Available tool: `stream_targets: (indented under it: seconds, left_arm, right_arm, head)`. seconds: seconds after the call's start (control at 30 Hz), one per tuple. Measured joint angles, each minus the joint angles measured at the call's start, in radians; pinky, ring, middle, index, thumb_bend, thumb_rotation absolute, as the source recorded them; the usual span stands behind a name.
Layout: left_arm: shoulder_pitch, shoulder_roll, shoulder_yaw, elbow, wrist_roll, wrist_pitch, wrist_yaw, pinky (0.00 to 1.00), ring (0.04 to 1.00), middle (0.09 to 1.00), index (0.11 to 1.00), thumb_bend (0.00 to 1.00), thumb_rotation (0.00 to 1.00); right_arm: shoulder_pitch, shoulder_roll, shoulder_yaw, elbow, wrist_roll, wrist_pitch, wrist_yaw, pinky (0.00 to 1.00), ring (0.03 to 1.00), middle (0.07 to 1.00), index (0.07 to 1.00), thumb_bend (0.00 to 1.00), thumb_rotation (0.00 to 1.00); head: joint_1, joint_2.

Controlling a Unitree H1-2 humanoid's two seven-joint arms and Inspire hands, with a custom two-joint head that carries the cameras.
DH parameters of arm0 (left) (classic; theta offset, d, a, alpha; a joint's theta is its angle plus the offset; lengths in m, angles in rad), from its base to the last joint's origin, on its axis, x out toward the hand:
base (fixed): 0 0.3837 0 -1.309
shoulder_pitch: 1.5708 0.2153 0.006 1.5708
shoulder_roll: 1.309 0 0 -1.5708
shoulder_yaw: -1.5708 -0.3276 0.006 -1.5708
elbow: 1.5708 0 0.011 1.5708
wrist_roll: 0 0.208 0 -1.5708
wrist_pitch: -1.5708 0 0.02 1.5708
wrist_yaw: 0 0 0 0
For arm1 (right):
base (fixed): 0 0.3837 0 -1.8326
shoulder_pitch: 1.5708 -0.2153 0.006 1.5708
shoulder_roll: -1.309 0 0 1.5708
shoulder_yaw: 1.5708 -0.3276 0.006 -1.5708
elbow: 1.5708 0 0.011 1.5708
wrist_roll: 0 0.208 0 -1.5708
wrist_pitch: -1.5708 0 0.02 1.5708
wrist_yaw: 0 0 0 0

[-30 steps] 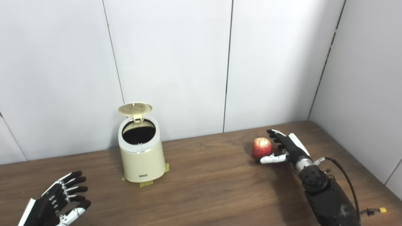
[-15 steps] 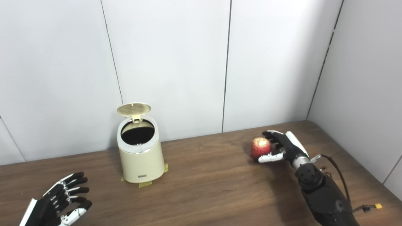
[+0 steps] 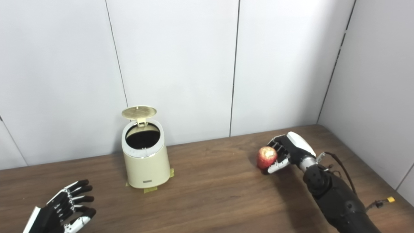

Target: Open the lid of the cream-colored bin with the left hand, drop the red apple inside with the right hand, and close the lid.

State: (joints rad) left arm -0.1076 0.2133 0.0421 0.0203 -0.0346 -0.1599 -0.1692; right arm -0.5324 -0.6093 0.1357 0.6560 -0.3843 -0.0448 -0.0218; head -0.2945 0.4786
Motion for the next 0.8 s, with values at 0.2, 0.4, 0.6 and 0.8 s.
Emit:
stream_targets:
  seconds: [0.2,0.4,0.6,0.8]
  left_arm:
    - [0.0,0.001,-0.002,0.009,0.014,-0.004,0.0,0.58,0.681,0.779,0.81,0.6,0.13]
    - [-0.001,0.001,-0.005,0.018,0.019,-0.012,-0.001,0.58,0.691,0.78,0.803,0.59,0.12]
    - [-0.002,0.001,-0.007,0.027,0.022,-0.015,-0.001,0.59,0.694,0.782,0.809,0.59,0.12]
    - [-0.003,0.001,-0.008,0.036,0.022,-0.016,-0.001,0.6,0.696,0.782,0.807,0.59,0.12]
  right_arm:
    - [0.009,0.003,-0.003,-0.009,0.0,-0.003,-0.021,0.54,0.521,0.483,0.494,0.53,0.0]
    - [0.039,0.024,-0.014,-0.063,-0.01,-0.01,-0.055,0.49,0.491,0.457,0.515,0.53,0.0]
    - [0.07,0.099,-0.117,-0.293,0.057,0.092,-0.041,0.4,0.444,0.456,0.51,0.53,0.0]
    - [0.056,0.118,-0.143,-0.459,0.061,0.184,-0.015,0.51,0.551,0.513,0.472,0.52,0.0]
  head:
    - [0.0,-0.002]
    - [0.002,-0.003]
    - [0.002,-0.003]
    - [0.008,-0.005]
